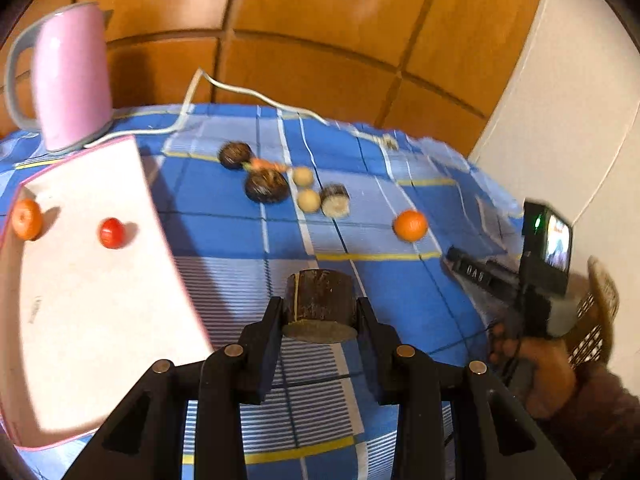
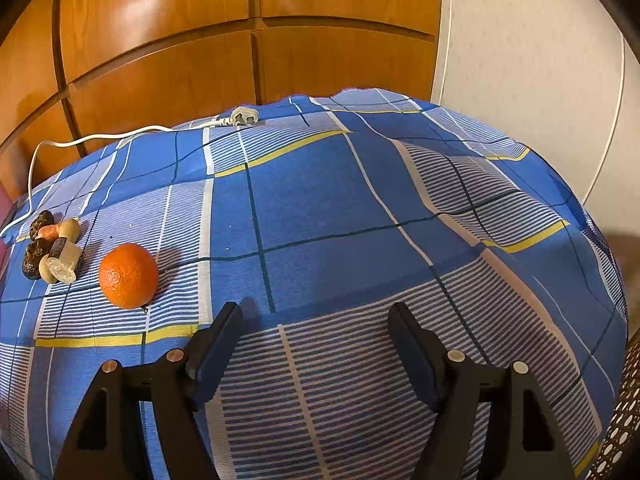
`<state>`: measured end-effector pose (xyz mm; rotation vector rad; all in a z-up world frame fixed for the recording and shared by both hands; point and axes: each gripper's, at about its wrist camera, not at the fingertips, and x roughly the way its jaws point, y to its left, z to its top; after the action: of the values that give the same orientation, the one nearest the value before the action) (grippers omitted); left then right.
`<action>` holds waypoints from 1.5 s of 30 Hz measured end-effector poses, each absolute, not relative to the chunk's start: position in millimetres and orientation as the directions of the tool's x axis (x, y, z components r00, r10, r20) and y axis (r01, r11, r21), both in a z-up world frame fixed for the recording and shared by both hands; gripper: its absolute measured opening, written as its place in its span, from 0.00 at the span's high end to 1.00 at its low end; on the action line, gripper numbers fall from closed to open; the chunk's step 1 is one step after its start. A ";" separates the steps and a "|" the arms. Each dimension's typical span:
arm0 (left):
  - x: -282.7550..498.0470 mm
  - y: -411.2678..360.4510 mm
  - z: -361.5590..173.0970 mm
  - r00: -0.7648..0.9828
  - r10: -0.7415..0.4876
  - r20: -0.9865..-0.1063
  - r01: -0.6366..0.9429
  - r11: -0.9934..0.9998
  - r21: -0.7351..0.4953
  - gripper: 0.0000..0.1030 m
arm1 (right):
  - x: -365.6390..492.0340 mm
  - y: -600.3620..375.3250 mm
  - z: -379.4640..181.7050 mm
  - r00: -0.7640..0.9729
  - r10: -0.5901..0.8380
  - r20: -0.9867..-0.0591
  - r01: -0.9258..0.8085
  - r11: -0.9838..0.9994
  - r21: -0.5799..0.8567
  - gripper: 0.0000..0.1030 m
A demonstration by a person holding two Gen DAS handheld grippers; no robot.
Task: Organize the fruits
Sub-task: 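Place the eggplant slice in the tray beside the orange, open left tool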
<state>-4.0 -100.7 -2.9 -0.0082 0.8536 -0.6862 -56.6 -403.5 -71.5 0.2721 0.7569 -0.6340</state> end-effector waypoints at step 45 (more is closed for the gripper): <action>57.5 61.2 -18.4 0.651 -0.149 -0.745 0.008 0.982 -0.190 0.65 | -54.9 -402.0 -73.5 0.539 -0.451 -0.712 0.626 0.780 -0.020 0.26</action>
<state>57.5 61.2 -18.4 -0.1762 0.8590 -0.0897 -54.9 -402.0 -73.5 0.2491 0.7678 -0.6482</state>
